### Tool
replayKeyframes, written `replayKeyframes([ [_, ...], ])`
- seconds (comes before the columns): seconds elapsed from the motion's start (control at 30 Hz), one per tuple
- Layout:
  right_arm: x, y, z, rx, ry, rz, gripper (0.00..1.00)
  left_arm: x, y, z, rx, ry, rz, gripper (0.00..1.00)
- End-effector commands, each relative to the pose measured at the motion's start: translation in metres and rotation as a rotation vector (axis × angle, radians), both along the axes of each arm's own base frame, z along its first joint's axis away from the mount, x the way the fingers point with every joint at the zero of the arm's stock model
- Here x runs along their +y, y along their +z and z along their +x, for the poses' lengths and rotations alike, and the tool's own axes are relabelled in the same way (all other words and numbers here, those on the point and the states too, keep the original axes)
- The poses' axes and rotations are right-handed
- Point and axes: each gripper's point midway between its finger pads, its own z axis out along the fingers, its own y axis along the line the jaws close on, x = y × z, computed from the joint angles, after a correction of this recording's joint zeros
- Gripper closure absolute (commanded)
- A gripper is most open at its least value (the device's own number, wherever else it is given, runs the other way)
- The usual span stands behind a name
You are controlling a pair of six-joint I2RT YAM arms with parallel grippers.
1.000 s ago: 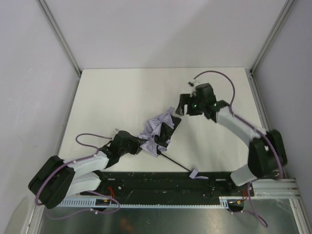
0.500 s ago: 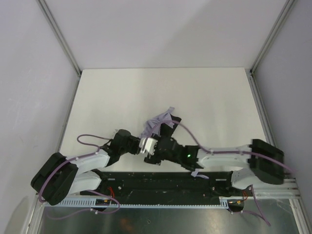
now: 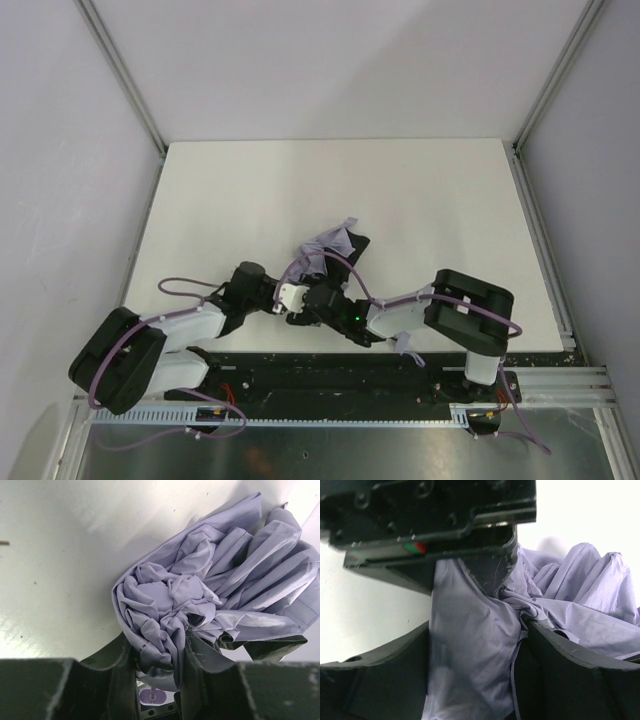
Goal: Put away the umbrella
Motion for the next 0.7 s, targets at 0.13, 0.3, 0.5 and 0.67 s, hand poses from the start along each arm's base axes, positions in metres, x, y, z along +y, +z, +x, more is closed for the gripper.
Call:
replayKeyframes([
  [0.13,-0.034,-0.065,0.023,0.145,-0.151,-0.185,0.65,0.001,-0.015,-0.021,0.125,-0.053,0.009,1.00],
  [0.3,-0.048,-0.091,0.005,0.321,-0.151,-0.246,0.96,-0.003,-0.007,-0.015,0.106,-0.075,-0.006,1.00],
  [0.5,-0.057,-0.104,-0.018,0.524,-0.139,-0.259,1.00,-0.003,0.008,0.004,0.015,-0.117,0.025,0.92],
  [0.67,-0.056,-0.106,-0.033,0.701,-0.131,-0.217,1.00,0.013,0.032,0.031,-0.147,-0.121,0.081,0.48],
])
